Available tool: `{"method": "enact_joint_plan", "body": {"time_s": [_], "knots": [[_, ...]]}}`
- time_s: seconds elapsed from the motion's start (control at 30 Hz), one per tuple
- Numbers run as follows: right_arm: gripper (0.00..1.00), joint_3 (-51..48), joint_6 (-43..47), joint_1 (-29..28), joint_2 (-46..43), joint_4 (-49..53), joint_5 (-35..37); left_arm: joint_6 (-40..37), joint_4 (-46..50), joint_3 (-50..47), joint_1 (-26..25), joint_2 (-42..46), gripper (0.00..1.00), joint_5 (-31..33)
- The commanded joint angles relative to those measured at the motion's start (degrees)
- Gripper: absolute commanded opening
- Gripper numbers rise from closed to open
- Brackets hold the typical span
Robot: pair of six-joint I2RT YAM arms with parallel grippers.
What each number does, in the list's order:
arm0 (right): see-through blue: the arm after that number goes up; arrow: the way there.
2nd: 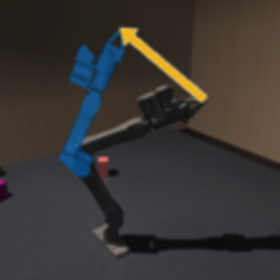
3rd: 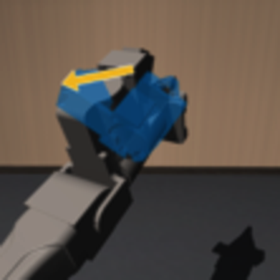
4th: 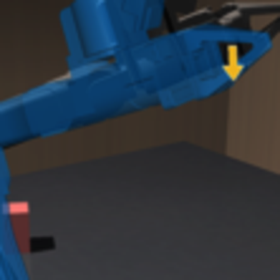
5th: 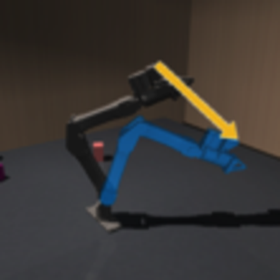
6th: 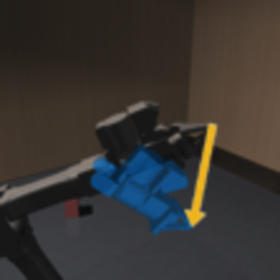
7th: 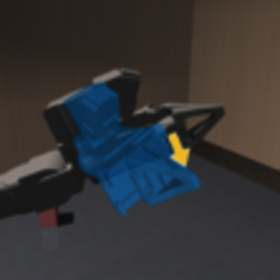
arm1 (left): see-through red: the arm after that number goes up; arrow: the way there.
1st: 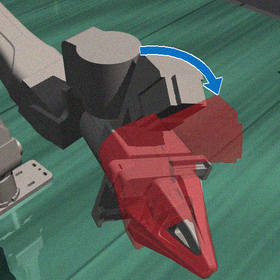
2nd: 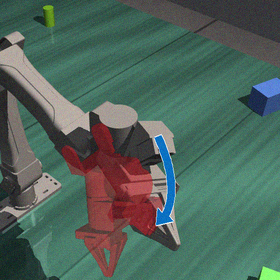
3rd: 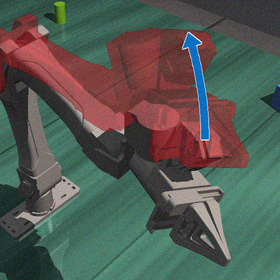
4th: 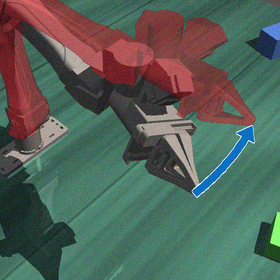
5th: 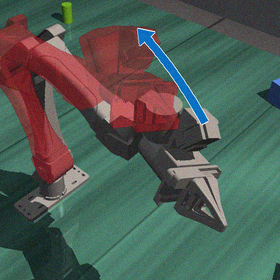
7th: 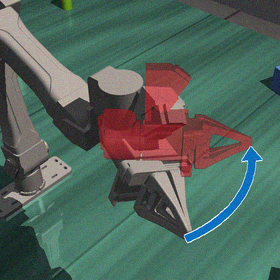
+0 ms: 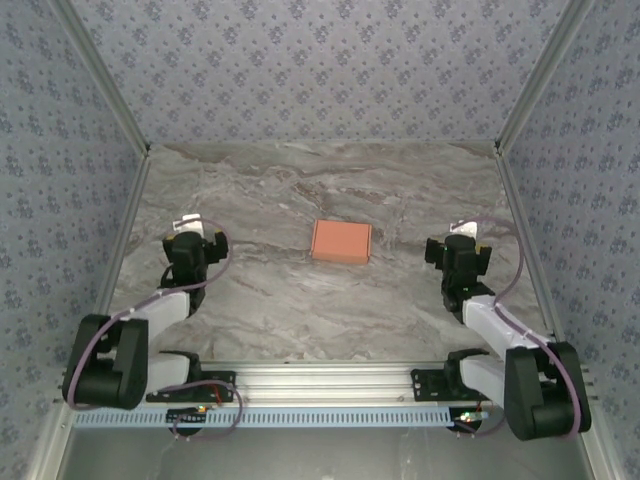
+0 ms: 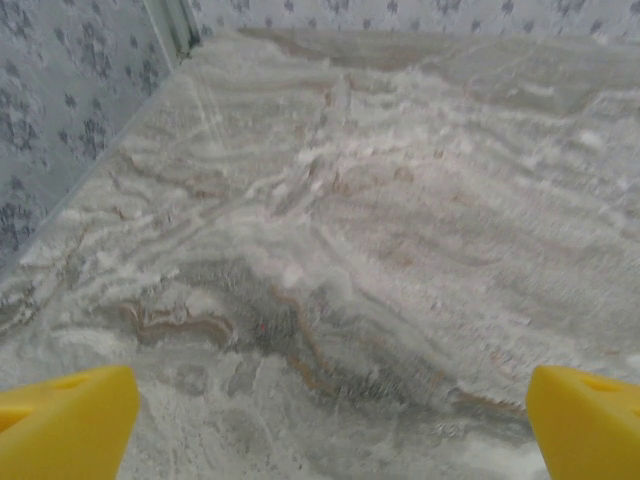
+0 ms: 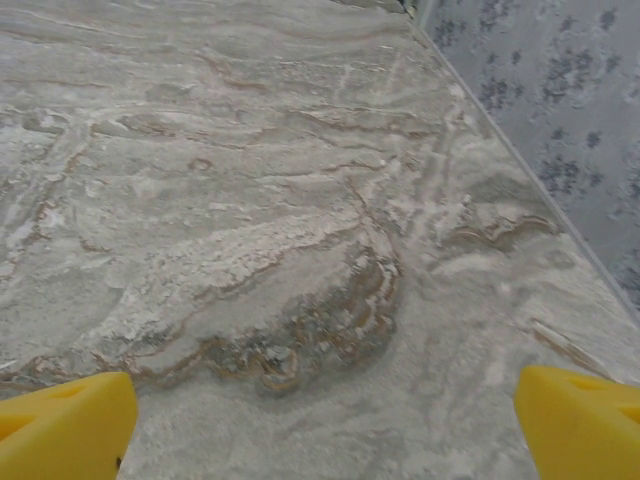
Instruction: Fold the paper box
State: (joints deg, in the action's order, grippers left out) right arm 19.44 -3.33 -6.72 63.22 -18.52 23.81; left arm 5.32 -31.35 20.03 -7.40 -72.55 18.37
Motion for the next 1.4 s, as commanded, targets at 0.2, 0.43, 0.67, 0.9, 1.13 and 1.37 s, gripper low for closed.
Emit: {"method": "enact_joint_plan", "body": {"time_s": [0.2, 0.43, 0.67, 0.9, 1.13, 1.37], "knots": [[0.99, -2.46, 3.55, 3.13, 9.48, -22.48, -5.47, -6.77, -9.99, 3.03, 2.45, -7.78, 0.99, -5.81], [0.99, -2.13, 4.56, 4.3, 15.78, -30.1, -8.46, -4.55, -15.19, 3.29, 7.21, -15.0, 0.99, -14.08], [0.99, -0.83, 4.78, 4.66, 23.51, -34.3, -10.44, -3.74, -15.4, 3.49, 7.97, -15.28, 0.99, -14.59], [0.99, 1.98, 3.52, 6.84, 23.9, -28.92, -14.17, -3.76, -15.49, 3.43, 7.91, -15.29, 0.99, -14.4], [0.99, 2.0, 3.41, 7.15, 23.99, -28.84, -14.76, -3.76, -15.36, 3.48, 7.92, -15.25, 0.99, -14.5], [0.99, 2.0, 3.38, 7.16, 23.97, -28.85, -14.75, -3.79, -15.4, 3.52, 7.93, -15.25, 0.99, -14.46]]}}
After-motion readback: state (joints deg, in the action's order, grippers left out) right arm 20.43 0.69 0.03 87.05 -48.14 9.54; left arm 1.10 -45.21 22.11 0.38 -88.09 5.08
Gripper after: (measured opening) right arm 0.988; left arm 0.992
